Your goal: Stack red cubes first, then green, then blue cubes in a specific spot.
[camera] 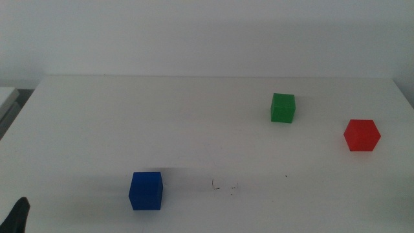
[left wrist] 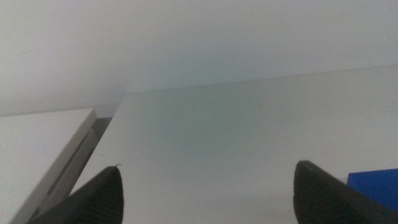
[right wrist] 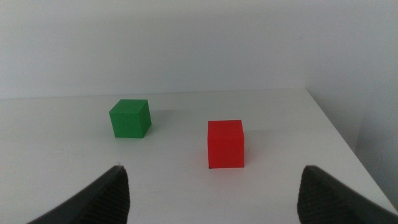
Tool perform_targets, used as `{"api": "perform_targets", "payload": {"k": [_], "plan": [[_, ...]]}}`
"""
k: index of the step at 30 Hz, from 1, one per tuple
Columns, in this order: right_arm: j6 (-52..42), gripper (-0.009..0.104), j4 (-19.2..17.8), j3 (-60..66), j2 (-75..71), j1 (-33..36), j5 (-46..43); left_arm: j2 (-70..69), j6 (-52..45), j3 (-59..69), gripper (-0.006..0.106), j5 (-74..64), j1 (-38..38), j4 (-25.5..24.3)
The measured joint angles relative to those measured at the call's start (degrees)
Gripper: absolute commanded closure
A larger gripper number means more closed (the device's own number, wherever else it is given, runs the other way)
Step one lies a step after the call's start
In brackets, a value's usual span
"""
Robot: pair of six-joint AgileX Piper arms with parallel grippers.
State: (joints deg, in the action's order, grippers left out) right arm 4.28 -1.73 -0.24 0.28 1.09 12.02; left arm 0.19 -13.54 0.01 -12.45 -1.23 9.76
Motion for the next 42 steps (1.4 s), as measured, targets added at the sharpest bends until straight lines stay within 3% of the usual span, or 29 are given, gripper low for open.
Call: {"api": "perform_targets", "payload": {"k": [17,21,26,34,42], "plan": [[1.69,0.002,-0.09,0.00,0.00,0.00,-3.63,0.00,0.00,0.00,0.007,0.00,0.00,0.00],[6.49,0.002,1.73,-0.19,0.24,0.00,-1.86,0.00,0.00,0.00,0.007,0.00,0.00,0.00],[8.95,0.002,1.73,-10.12,10.59,0.00,5.24,0.00,0.00,0.00,0.007,0.00,0.00,0.00],[7.85,0.002,1.73,-38.18,37.70,0.00,33.41,0.00,-0.12,0.00,0.007,0.00,0.00,0.00],[7.23,0.002,1.73,-45.20,49.84,0.00,38.51,0.00,-0.12,0.00,0.007,0.00,0.00,0.00]]}}
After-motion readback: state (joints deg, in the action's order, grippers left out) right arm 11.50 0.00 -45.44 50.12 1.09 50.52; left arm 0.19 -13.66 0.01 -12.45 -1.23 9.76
